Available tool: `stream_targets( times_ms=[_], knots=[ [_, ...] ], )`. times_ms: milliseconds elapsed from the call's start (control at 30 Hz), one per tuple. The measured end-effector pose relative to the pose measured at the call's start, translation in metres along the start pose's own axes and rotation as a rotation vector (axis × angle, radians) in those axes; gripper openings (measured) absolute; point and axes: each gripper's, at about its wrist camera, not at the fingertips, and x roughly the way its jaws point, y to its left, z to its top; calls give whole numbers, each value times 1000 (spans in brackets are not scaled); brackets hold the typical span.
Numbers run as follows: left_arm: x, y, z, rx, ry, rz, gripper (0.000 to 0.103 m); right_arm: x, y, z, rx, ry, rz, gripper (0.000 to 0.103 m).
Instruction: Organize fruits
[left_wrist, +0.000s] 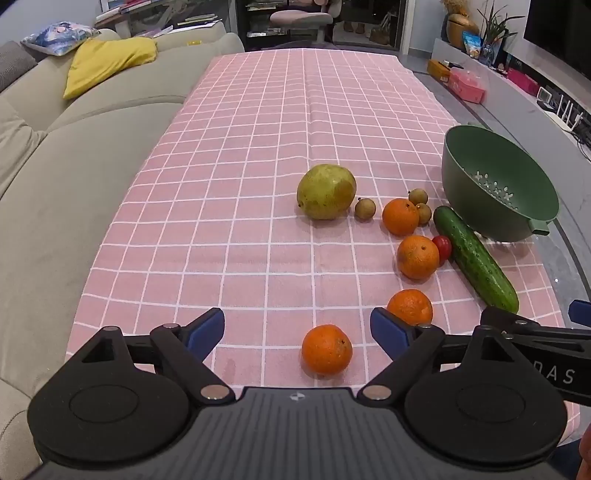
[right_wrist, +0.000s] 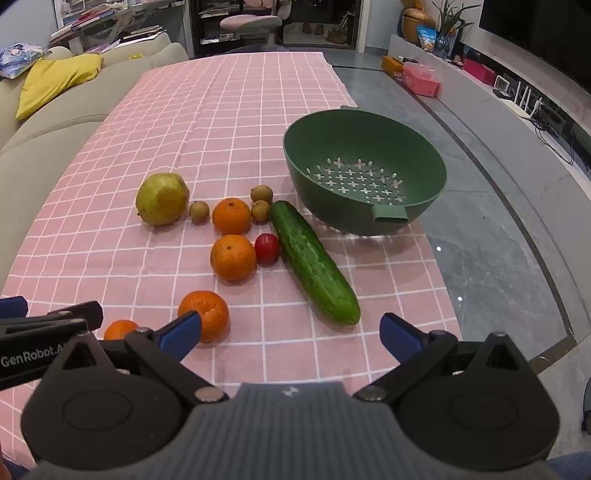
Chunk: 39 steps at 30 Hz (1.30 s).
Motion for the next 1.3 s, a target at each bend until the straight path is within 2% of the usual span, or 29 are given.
stream_targets(
  times_ms=[1300],
  knots=[
    [0,-1,-1,7,2,3,103,4,-2,0,11,15,6,99]
  ],
)
